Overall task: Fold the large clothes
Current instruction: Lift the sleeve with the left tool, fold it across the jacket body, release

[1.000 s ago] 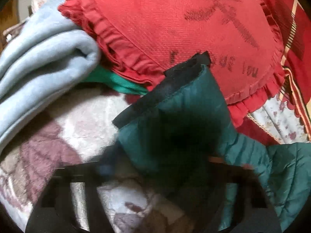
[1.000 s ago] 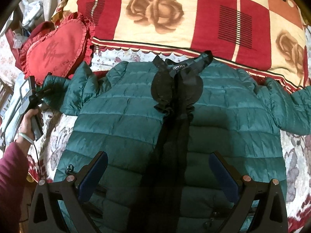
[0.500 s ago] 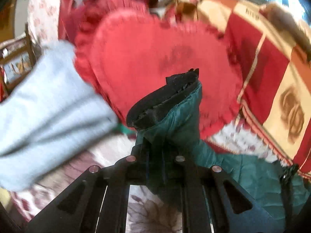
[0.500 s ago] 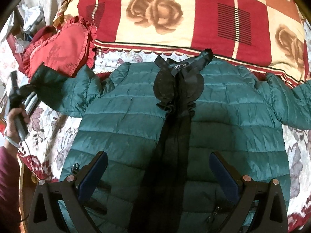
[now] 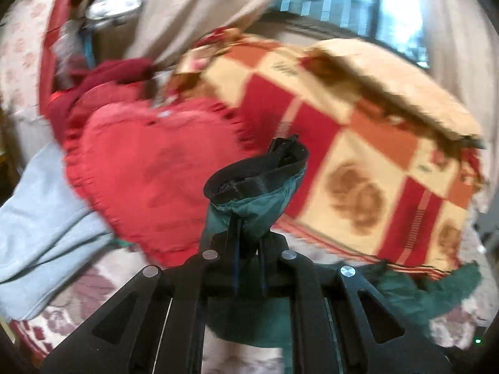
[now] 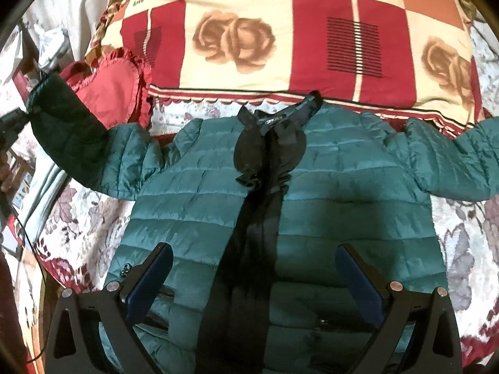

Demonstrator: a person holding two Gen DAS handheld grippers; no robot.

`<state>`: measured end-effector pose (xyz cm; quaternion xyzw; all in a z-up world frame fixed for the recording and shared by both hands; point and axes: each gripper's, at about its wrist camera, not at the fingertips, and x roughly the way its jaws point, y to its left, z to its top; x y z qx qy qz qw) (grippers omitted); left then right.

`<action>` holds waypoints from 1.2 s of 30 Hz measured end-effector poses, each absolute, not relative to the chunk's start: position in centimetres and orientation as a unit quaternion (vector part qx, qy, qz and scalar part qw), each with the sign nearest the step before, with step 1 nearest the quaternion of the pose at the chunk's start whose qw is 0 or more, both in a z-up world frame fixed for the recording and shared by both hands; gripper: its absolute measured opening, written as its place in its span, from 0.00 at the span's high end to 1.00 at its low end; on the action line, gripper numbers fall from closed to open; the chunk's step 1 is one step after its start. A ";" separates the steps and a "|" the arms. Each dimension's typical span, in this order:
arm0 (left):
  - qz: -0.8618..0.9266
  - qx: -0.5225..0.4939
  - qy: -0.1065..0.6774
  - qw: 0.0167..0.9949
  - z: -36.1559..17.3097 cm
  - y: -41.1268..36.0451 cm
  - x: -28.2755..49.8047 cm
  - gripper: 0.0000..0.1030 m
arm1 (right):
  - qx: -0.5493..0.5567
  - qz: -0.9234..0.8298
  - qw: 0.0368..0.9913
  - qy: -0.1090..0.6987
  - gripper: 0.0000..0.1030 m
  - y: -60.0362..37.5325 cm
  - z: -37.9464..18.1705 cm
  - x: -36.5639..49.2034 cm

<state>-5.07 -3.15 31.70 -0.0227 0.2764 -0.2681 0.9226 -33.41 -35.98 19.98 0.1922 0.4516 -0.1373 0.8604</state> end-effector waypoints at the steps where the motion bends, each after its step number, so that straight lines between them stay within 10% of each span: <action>1: -0.287 -0.019 0.274 0.918 32.3 -4.3 -6.0 0.92 | 0.193 -0.141 0.861 0.450 0.00 -36.2 20.1 -33.6; 28: -0.458 0.030 0.467 0.756 14.7 -36.1 -19.5 0.91 | 0.253 -0.206 0.841 0.432 0.00 -44.2 19.5 -38.9; 33: -0.487 0.010 0.480 0.729 13.9 -35.7 -19.8 0.68 | 0.267 -0.217 0.837 0.426 0.00 -45.1 19.4 -38.9; 36: -0.525 -0.014 0.479 0.704 14.4 -35.4 -20.1 0.25 | 0.273 -0.216 0.836 0.423 0.00 -45.1 19.4 -38.7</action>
